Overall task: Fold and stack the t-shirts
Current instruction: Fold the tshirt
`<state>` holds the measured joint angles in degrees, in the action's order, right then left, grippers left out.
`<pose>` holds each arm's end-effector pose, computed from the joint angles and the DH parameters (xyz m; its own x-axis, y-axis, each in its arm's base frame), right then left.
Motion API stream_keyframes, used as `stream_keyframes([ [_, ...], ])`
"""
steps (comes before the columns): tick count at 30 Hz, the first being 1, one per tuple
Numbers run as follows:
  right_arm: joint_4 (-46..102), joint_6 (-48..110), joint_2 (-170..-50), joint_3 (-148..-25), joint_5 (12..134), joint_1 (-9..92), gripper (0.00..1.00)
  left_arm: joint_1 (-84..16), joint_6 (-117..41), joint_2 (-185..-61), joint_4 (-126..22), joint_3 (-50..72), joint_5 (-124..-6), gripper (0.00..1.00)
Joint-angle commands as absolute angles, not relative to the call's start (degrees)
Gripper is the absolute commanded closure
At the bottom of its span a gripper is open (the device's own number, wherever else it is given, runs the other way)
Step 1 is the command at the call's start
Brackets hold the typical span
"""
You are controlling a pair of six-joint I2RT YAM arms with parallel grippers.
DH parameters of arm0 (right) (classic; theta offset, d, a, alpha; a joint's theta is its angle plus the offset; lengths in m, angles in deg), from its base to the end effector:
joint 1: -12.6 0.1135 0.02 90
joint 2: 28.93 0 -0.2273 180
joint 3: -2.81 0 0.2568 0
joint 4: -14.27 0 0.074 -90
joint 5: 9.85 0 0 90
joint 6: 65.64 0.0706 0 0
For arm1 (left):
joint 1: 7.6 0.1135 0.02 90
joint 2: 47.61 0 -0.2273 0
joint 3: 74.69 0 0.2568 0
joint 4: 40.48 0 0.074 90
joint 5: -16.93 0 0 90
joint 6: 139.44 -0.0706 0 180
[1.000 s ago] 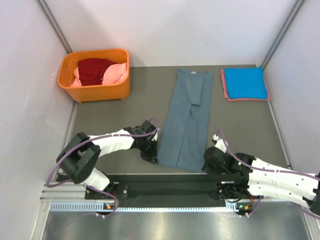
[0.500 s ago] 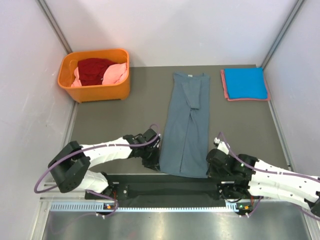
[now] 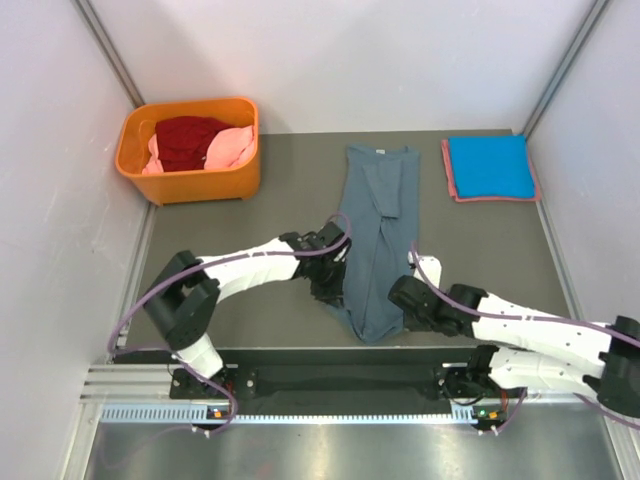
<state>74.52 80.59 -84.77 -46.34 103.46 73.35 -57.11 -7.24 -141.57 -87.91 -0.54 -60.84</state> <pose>0.1230 0.1624 0.1439 -0.8530 0.0392 -0.5204 -0.0296 0.9919 0.1232 0.2046 -0.2627 0.1214 -0.9786 0.1351 -0.1554 0.1878 0.8950 -0.4046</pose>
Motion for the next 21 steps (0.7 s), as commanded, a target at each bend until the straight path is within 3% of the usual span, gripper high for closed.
stream_keyframes([
  [1, 68.7, 73.8, -88.8, -49.7, 106.3, 69.7, 1.00, -55.3, -10.8, -146.6, -91.3, 6.4, -62.4, 1.00],
  [21, 52.1, 46.1, -112.1, -67.4, 100.5, 42.6, 1.00, -41.9, -21.7, -171.1, -93.4, 44.0, -58.0, 1.00],
])
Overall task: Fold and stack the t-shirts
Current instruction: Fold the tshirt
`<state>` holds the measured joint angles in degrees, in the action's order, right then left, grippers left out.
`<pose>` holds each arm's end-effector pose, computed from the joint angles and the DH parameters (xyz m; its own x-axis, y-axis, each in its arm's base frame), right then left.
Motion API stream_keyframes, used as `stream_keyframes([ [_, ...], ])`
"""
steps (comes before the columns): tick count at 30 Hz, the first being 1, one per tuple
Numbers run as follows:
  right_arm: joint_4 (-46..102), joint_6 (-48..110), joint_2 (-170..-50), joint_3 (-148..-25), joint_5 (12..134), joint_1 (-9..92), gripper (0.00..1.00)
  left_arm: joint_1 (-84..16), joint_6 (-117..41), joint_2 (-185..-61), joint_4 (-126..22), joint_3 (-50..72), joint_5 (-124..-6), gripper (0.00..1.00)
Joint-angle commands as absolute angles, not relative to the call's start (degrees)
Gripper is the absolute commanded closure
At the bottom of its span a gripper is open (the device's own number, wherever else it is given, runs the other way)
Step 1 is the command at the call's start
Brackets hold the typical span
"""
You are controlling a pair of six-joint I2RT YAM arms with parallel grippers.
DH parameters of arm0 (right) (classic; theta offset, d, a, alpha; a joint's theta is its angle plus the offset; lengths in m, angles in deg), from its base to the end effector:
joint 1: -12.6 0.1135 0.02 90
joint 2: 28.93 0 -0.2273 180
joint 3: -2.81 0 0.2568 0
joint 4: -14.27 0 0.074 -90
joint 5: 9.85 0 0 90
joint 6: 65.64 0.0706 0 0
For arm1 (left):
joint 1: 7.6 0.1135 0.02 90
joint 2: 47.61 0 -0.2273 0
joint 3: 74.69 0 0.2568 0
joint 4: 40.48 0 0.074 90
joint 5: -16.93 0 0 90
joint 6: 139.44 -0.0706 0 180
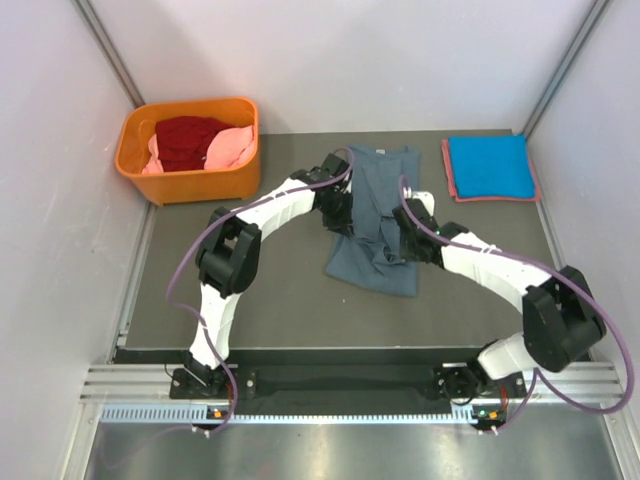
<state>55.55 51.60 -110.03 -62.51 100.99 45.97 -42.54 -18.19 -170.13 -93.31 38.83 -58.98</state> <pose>0.2711 0.1485 0.1508 -0.7845 -0.0045 -0.6201 0.0074 0.9998 -0.0166 0.3698 -0.2793 0.1394 -0.9549 0.0533 -0.2923 0.1805 0.8854 -0.4284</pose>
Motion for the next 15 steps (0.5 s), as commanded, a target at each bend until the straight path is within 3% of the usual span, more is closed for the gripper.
stream_keyframes([
  [1, 52.0, 45.5, -113.6, -68.1, 99.8, 41.7, 1.00, -41.2, -21.7, -171.4, -93.5, 45.9, -58.3, 1.00],
  [15, 52.6, 39.0, -126.0, -82.8, 91.6, 31.1, 1.00, -35.5, -22.7, -175.0, -83.0, 48.5, -55.5, 1.00],
])
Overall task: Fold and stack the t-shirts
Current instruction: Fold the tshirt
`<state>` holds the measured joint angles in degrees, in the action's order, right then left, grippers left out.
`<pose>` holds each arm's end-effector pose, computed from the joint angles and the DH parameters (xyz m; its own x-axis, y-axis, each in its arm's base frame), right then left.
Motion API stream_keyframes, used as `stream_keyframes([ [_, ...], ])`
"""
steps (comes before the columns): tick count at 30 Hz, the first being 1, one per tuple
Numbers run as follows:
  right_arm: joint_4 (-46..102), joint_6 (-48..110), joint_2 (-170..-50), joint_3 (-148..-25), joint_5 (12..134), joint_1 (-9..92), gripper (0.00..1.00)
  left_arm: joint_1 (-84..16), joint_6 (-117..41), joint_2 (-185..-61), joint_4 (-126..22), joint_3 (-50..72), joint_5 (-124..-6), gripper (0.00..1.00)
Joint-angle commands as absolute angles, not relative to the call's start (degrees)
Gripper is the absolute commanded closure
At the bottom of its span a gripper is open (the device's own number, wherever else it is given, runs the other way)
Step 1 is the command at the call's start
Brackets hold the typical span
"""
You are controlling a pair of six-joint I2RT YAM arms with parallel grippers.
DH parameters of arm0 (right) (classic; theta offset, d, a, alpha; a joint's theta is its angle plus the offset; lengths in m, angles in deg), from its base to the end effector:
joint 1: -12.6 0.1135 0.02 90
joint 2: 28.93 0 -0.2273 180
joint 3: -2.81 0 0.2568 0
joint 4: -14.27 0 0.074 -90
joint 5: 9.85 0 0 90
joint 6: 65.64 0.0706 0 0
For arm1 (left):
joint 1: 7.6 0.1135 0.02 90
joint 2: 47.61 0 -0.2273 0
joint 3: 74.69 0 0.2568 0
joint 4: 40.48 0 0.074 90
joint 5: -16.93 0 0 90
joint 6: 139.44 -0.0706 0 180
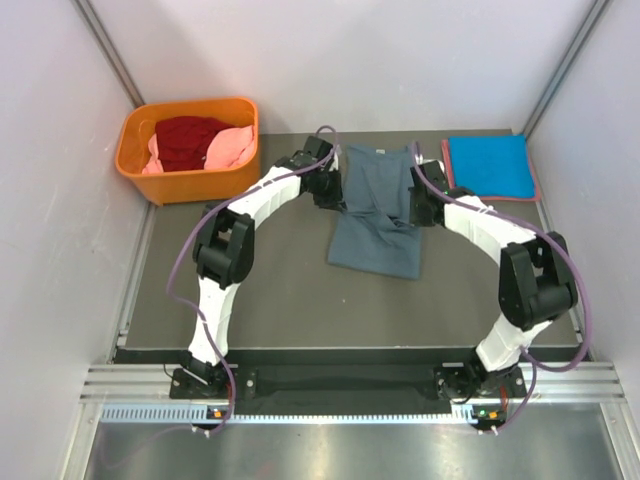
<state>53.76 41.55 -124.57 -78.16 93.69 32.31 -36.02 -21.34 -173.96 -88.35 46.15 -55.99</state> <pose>0.3579 0.1107 0.1590 -0.7878 0.0230 -0.6155 0.0356 0.9993 -0.0083 0.4252 -0.2537 0.1584 -0.9095 -0.0197 -0.4152 0.2048 0.8480 -0.4889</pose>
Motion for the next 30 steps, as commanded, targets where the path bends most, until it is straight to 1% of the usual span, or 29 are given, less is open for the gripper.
stream_keyframes([
  [1, 52.2, 38.6, -127.1, -83.3, 91.1, 30.9, 1.00, -35.1, -22.5, -175.1, -82.4, 48.3, -55.7, 1.00],
  [7, 52.9, 37.2, -132.5, -87.9, 89.6, 29.2, 1.00, -34.1, -22.3, -178.4, -79.4, 49.6, -53.1, 1.00],
  [12, 51.9, 36.8, -135.4, -88.6, 88.9, 27.5, 1.00, -33.5, -23.0, -179.0, -78.8, 49.7, -54.9, 1.00],
  [15, 51.5, 37.0, -136.5, -88.7, 88.2, 26.8, 1.00, -33.3, -23.2, -179.2, -78.6, 49.9, -55.9, 0.98],
  [24, 50.2, 37.3, -135.7, -88.8, 87.7, 26.3, 1.00, -33.0, -23.0, -179.9, -77.6, 50.3, -56.0, 1.00],
  [30, 50.8, 37.1, -135.6, -90.8, 88.2, 25.7, 1.00, -33.1, -22.9, -177.3, -75.5, 48.2, -60.8, 1.00],
])
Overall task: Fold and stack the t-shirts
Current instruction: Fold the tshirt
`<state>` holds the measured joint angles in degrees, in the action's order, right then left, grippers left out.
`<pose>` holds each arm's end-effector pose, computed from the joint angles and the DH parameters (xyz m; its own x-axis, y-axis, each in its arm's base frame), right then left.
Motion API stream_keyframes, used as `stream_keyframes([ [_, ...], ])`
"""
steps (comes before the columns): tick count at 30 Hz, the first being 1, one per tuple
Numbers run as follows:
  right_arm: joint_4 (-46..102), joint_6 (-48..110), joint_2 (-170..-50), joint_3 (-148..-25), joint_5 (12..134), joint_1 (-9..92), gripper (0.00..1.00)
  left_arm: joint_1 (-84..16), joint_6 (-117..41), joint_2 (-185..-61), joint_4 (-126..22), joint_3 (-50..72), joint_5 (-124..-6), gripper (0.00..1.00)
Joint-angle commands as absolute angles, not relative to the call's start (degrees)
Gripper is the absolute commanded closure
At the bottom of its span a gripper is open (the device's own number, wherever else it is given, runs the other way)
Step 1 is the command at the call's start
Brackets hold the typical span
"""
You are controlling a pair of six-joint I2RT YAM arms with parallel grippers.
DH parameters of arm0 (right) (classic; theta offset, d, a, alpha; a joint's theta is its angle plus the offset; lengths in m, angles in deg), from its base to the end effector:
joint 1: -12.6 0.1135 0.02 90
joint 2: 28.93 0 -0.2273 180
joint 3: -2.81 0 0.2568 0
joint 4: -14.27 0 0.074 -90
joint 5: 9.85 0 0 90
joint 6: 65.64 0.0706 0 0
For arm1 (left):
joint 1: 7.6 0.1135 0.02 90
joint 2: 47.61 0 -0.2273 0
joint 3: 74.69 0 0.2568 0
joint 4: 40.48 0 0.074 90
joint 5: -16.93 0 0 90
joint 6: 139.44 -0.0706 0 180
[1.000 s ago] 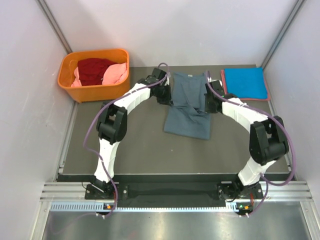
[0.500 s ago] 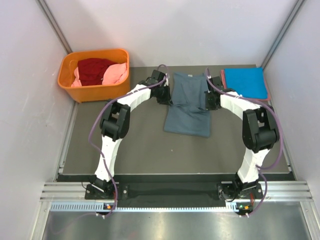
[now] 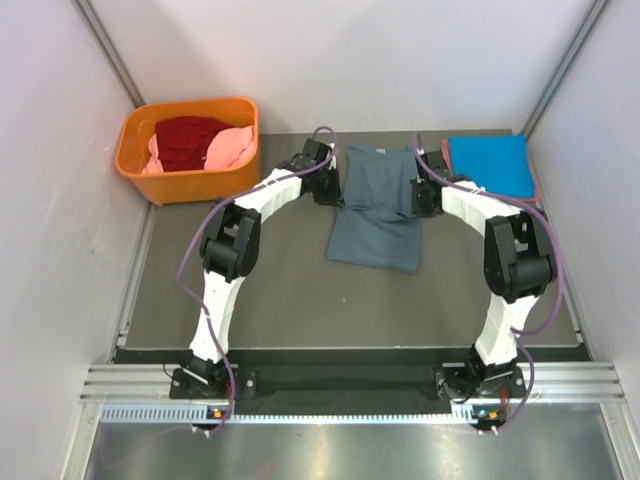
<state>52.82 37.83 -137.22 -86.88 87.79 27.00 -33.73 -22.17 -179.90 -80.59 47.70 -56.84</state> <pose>0.4022 0.0936 0.1265 -0.8325 0.0246 -0.5535 0.0178 0.9997 0.0177 0.4555 -0.2454 0.1289 -0.8790 -0.0588 -0.4731 0.2040 0.8505 -0.4848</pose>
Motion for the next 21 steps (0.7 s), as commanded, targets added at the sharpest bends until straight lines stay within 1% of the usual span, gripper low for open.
stream_keyframes([
  [1, 51.1, 36.8, -135.9, -91.1, 88.2, 25.7, 1.00, -33.0, -23.2, -177.3, -75.6, 48.2, -61.0, 1.00],
  [11, 51.2, 35.8, -139.0, -93.9, 88.5, 25.2, 1.00, -32.9, -23.0, -179.4, -76.0, 49.7, -61.1, 1.00],
  [13, 51.2, 35.4, -139.7, -94.8, 88.4, 25.1, 1.00, -32.9, -23.0, -179.5, -76.1, 49.7, -61.4, 0.94],
  [14, 51.2, 35.3, -140.4, -95.2, 88.0, 25.0, 0.99, -32.9, -23.1, -179.6, -76.2, 50.1, -61.6, 0.90],
  [16, 51.2, 35.0, -141.0, -96.4, 87.6, 24.7, 0.95, -32.9, -23.7, -179.6, -77.5, 50.9, -62.8, 0.85],
  [17, 51.1, 34.8, -141.2, -96.9, 87.4, 24.7, 0.91, -32.9, -23.9, -179.5, -78.8, 51.7, -64.4, 0.81],
  [19, 51.2, 34.9, -141.3, -98.2, 86.4, 24.2, 0.87, -32.9, -25.4, -178.2, -80.3, 52.1, -68.0, 0.81],
  [20, 51.2, 35.1, -140.2, -98.5, 86.0, 24.0, 0.82, -33.3, -25.8, -177.6, -81.1, 52.4, -70.6, 0.80],
  [21, 51.2, 35.3, -139.6, -98.5, 84.9, 23.9, 0.79, -33.3, -26.1, -176.9, -83.1, 52.3, -76.5, 0.80],
])
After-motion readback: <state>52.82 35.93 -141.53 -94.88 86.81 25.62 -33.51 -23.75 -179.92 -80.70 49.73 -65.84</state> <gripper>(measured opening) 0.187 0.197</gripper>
